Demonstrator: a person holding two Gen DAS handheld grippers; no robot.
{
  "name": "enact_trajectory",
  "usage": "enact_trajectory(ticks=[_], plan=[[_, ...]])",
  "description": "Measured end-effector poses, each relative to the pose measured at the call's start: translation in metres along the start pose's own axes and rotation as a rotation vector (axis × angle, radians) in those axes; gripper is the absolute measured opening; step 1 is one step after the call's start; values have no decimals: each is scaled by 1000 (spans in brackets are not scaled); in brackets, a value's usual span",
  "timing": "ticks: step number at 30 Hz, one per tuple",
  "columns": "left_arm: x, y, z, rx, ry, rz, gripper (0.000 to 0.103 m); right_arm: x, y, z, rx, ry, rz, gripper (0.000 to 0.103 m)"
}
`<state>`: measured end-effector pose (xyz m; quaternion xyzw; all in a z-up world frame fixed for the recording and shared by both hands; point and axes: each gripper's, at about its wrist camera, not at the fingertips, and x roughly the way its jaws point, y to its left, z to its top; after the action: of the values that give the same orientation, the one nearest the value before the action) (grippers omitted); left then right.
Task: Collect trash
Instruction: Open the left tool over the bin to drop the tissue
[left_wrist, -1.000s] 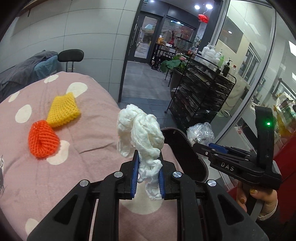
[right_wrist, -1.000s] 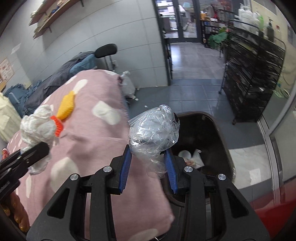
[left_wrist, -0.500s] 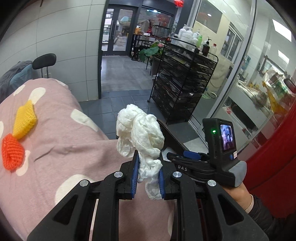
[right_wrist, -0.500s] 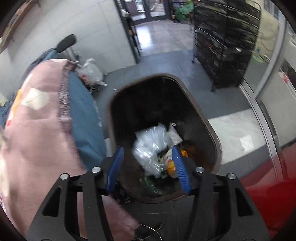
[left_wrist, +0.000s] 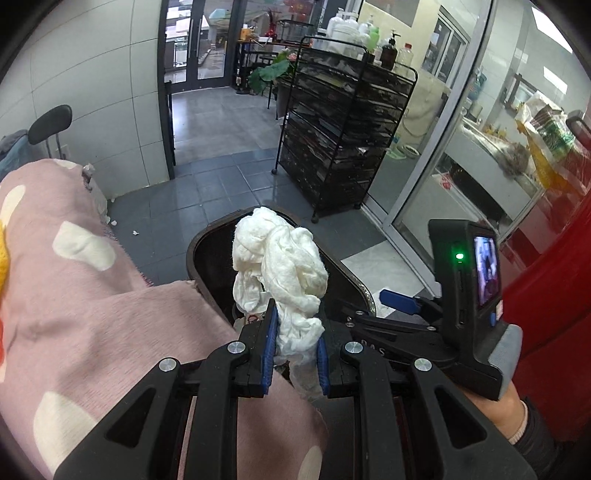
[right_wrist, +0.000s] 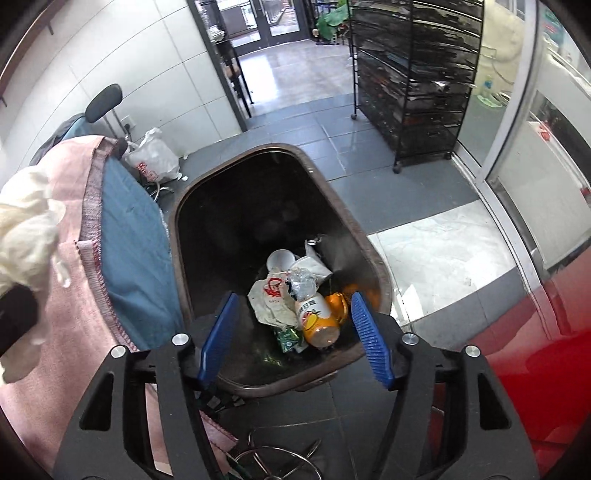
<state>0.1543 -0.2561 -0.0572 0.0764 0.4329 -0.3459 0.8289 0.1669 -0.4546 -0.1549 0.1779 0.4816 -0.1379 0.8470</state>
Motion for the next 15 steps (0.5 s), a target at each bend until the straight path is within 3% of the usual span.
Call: enact_trajectory(ticks=[8, 10, 12, 15], plan=[[21, -11, 6, 8, 35, -29, 23, -2, -21, -1, 62, -4, -32, 72], [26, -13, 8, 6, 39, -26, 31, -2, -25, -2, 75, -4, -37, 72], [25, -14, 7, 11, 31, -18, 49, -2, -29, -2, 85, -5, -42, 72], [24, -16, 7, 10, 23, -28, 64, -3, -35, -2, 97, -8, -52, 72]])
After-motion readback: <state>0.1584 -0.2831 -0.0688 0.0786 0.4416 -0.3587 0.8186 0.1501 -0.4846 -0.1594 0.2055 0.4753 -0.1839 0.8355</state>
